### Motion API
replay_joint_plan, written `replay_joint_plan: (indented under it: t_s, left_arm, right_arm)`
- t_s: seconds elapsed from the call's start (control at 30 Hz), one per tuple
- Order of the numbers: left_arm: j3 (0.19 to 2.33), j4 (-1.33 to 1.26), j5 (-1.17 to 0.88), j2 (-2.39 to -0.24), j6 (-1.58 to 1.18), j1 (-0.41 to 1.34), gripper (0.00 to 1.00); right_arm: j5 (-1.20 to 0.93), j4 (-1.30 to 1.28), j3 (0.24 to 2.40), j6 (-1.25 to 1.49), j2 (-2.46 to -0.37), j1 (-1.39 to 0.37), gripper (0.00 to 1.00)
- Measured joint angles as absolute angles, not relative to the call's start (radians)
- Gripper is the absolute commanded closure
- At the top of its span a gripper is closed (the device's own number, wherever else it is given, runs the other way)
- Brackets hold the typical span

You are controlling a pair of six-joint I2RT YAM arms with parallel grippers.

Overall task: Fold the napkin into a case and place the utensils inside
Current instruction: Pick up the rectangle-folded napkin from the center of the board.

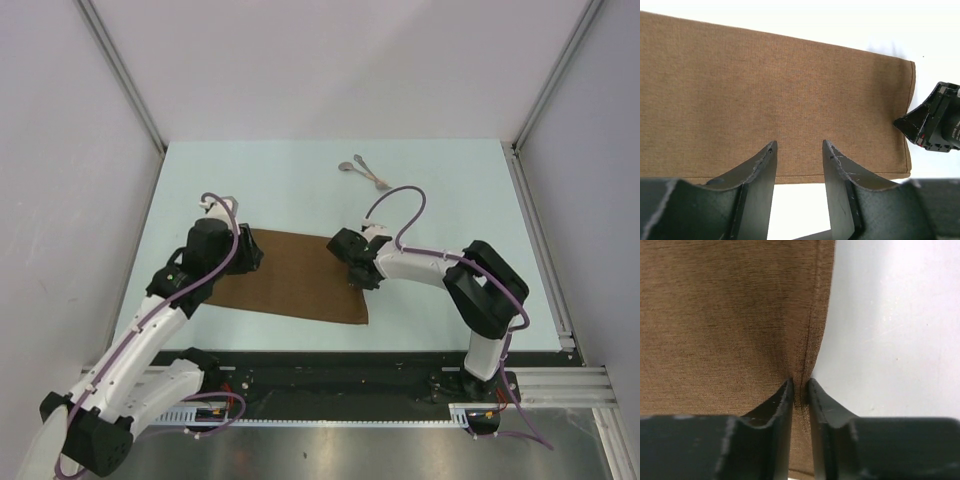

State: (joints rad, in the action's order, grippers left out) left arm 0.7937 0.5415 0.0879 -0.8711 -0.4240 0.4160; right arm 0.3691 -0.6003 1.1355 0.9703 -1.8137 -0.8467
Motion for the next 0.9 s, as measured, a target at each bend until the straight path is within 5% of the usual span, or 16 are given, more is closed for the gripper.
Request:
replay_joint_plan:
  t_s: [0.1,0.3,0.57,0.73,0.9]
  left_arm:
    - [0.794,0.541,0.087,-0.865,-0.414,0.416,0.53]
    - [0.794,0.539,0.049,-0.911,-0.409,0.416,0.53]
    - [0.794,0.479,-0.055,-1.048,-0.437,0.416,0.54]
    - [0.794,0.439,-0.105,-1.113,-0.471,0.416,0.54]
    - [0.794,0.417,-0.133,-1.151,-0.49,0.416,0.54]
  right_arm:
    - [0.405,-0.583,1.129,0.973,-1.813,-0.859,1.0]
    - [0.463,-0.522,1.005,0.891,-1.722,-0.828,1.0]
    - [0.45,-0.534,0.742,0.65,-1.407,-0.506,1.0]
    - [0.416,-0.545,0.74,0.546,-1.25,-0.428,1.0]
    - [0.374,-0.558,0.862,0.503,-1.351,-0.499,1.0]
